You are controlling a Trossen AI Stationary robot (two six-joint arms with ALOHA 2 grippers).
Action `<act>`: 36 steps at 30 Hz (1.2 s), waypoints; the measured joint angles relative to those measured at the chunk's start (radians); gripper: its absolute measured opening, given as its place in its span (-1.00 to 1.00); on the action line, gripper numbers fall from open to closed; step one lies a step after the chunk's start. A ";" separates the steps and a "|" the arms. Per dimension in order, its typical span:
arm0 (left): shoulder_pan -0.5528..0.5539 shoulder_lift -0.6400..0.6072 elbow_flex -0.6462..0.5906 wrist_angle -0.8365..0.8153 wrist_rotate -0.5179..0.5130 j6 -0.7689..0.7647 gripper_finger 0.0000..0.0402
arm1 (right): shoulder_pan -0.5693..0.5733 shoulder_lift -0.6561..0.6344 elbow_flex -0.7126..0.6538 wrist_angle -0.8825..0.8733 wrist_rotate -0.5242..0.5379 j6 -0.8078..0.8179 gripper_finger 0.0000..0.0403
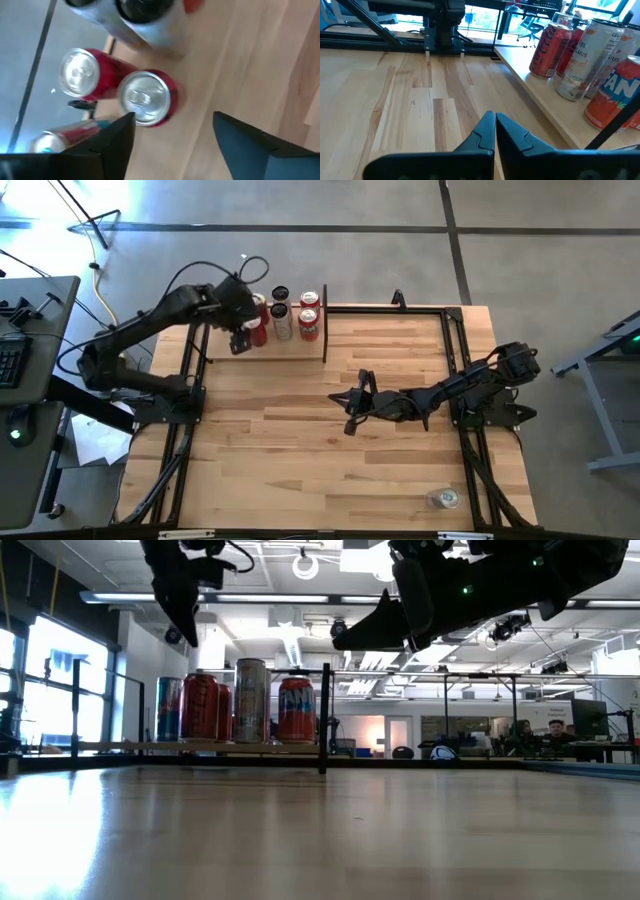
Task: Place canned beverage on shelf
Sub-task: Put the red black soda can on the shelf aligned with the other red black soda can on the shelf
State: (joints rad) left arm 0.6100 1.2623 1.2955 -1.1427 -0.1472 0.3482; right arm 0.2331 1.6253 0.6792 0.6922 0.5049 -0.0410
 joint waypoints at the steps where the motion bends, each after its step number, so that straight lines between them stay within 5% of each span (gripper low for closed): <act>1: -0.003 -0.013 -0.030 0.014 0.001 -0.010 0.22 | 0.002 0.000 0.000 0.000 0.000 0.000 -1.00; 8: -0.002 -0.087 -0.264 0.197 -0.072 -0.032 -0.25 | 0.030 0.000 0.000 0.000 0.006 -0.009 -1.00; 18: 0.029 -0.085 -0.306 0.231 -0.153 -0.108 -0.93 | 0.038 0.000 0.000 0.000 0.039 -0.007 -1.00; 28: 0.038 -0.062 -0.306 0.324 -0.099 -0.134 -0.99 | 0.048 0.000 0.000 0.000 0.041 0.000 -1.00; 36: 0.038 -0.112 -0.306 0.324 -0.171 -0.155 -1.00 | 0.064 0.000 0.000 0.000 0.053 -0.025 -1.00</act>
State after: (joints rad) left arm 0.6479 1.1504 0.9894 -0.8187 -0.3186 0.1933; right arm 0.2970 1.6253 0.6792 0.6918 0.5579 -0.0658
